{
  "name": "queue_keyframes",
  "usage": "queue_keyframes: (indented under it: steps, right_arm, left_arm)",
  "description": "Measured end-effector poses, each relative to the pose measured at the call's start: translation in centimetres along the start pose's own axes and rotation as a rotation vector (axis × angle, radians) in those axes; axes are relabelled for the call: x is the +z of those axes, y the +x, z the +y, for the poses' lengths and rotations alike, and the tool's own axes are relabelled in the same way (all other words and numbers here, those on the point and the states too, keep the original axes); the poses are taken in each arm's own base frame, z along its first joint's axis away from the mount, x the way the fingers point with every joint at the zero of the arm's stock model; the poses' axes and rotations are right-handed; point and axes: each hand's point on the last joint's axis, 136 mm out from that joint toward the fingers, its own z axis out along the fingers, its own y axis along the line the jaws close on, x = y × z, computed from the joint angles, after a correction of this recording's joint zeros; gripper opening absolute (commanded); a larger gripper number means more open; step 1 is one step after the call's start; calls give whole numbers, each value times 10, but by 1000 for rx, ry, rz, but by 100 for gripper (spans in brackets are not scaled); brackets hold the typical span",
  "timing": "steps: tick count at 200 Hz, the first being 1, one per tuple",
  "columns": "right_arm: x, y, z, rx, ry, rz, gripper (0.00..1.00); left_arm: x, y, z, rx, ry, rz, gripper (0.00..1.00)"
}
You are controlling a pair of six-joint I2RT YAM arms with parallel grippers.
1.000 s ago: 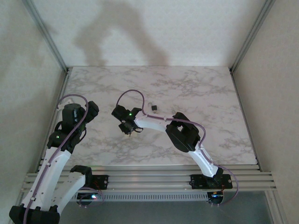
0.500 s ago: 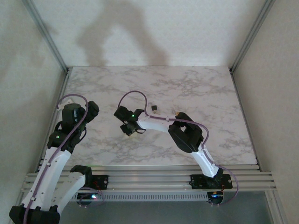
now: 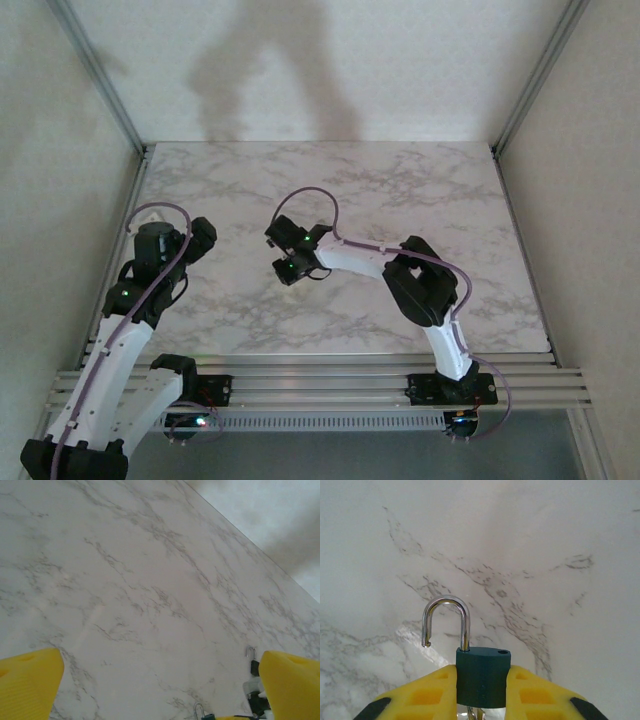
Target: Lock with the key
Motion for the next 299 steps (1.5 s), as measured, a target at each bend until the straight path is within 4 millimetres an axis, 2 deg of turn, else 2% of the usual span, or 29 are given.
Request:
queue_keyframes:
  steps: [23,54,67,118,148,169,195,263,299]
  right_arm:
    - [-12,-5,-4,16,-28,-22,22]
    - [-31,-8,-7,25,-64,-51,22]
    - [-38,-8,-8,25,-76,-60,22]
    - [-70,-10,-1,4,-127,-109,21]
    - [-85,-3,-2,0,-139,-124,21]
    - [-90,2,-1,0,-152,-131,21]
    - [-93,7,0,-1,-167,-134,21]
    - [-98,7,5,-8,-201,-160,21]
    - [-97,9,7,-9,-216,-155,21]
  left_arm:
    - [11,20,-3,-27,58,58,100]
    - [35,71,-1,-80,107,218,100]
    - [40,86,-4,-84,114,270,100]
    - [45,105,-49,-98,247,324,99]
    - [55,129,-67,-115,286,390,97]
    - [60,149,-78,-122,305,446,92]
    - [61,163,-92,-139,340,488,87]
    - [61,183,-118,-183,412,538,54]
    - [60,187,-123,-202,429,551,45]
